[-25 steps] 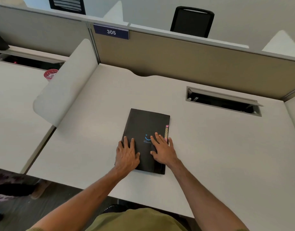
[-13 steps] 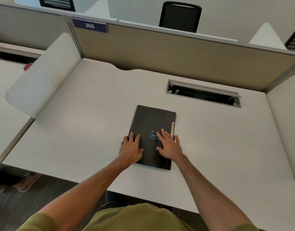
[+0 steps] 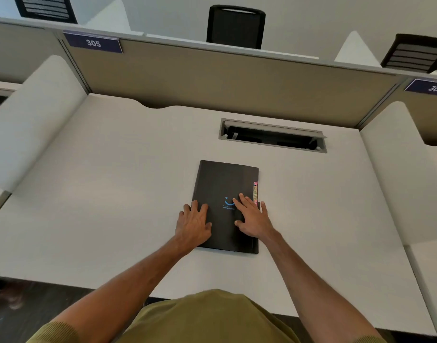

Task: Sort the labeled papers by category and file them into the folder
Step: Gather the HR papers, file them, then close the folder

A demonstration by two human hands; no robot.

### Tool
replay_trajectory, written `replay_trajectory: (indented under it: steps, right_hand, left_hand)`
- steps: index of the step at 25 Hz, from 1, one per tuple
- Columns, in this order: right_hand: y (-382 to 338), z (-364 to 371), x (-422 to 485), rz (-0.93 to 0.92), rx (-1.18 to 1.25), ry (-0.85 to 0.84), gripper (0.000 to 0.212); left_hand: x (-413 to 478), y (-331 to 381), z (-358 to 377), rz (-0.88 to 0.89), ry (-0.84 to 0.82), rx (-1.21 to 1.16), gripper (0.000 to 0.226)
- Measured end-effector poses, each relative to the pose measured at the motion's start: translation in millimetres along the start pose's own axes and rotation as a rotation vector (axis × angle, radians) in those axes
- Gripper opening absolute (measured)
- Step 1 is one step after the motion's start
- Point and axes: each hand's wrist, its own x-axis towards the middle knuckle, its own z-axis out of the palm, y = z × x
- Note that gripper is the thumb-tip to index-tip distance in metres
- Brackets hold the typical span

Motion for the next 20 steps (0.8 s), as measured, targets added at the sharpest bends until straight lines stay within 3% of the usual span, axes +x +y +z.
replay_trajectory:
  steps: [5, 8, 9, 11, 13, 20]
  right_hand:
    - [4.6, -10.7, 1.3, -0.017, 0.051, 0.009, 0.072]
    - [13.5, -12.7, 2.6, 0.001, 0.305, 0.356, 0.047]
    - [20.1, -13.2, 3.1, 0.082, 0.375, 0.477, 0.040]
    - [35.9, -14.4, 2.8, 0.294, 0.444, 0.563, 0.035]
    - [51.6, -11.3, 2.5, 0.388, 0.527, 0.506, 0.035]
    - [65.5, -6.2, 19.2, 0.341, 0.712, 0.324, 0.024]
  left_hand:
    - [18.3, -6.7, -1.6, -0.010, 0.031, 0.026, 0.067]
    - [31.5, -14.8, -1.2, 0.073, 0.017, 0.004, 0.080]
    - [35.1, -17.3, -1.0, 0.096, 0.000, 0.002, 0.082]
    - [40.3, -22.1, -0.1, 0.123, -0.038, 0.004, 0.086]
    - [42.7, -25.0, 2.2, 0.140, -0.055, 0.005, 0.089]
    - [44.0, -31.9, 12.4, 0.156, -0.048, -0.008, 0.091]
